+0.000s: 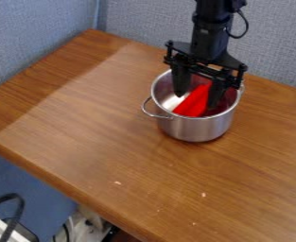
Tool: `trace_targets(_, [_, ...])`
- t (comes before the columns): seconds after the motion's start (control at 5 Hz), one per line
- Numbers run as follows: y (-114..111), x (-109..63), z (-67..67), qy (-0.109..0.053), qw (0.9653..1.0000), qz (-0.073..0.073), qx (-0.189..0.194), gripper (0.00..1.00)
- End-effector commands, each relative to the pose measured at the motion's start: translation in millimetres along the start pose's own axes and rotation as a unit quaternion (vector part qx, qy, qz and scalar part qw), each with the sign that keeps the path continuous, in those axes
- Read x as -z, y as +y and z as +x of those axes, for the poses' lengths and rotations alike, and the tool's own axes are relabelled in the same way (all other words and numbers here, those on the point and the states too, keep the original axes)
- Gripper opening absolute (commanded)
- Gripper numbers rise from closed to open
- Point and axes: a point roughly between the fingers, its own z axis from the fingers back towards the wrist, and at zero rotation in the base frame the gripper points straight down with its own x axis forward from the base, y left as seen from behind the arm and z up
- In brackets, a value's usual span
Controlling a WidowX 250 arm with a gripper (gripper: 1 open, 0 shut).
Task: Move the red object from the metal pot to the table
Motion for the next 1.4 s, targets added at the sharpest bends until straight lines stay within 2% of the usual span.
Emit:
trace_targets(0.0, [1.7,-14.1,6.8,-0.022,0.9998,0.0,-0.002,0.0])
trace_targets(0.2, [1.4,-11.3,8.2,-0.025,0.9997,0.0,-0.002,1.0])
trace_targets(0.4, [0.8,-8.5,9.5,-0.027,0.9996,0.0,-0.001,1.0])
trace_targets(0.6, [1.5,-9.4,10.0,-0.026,0.9997,0.0,-0.003,0.0])
trace_targets(0.8, [2.3,-10.4,10.5,-0.025,0.9997,-0.001,-0.004,0.0])
trace_targets(1.0, [2.2,-8.8,11.4,-0.027,0.9996,-0.001,-0.004,1.0])
trace_targets(1.2, [1.7,-7.1,12.6,-0.03,0.9996,-0.001,-0.004,1.0])
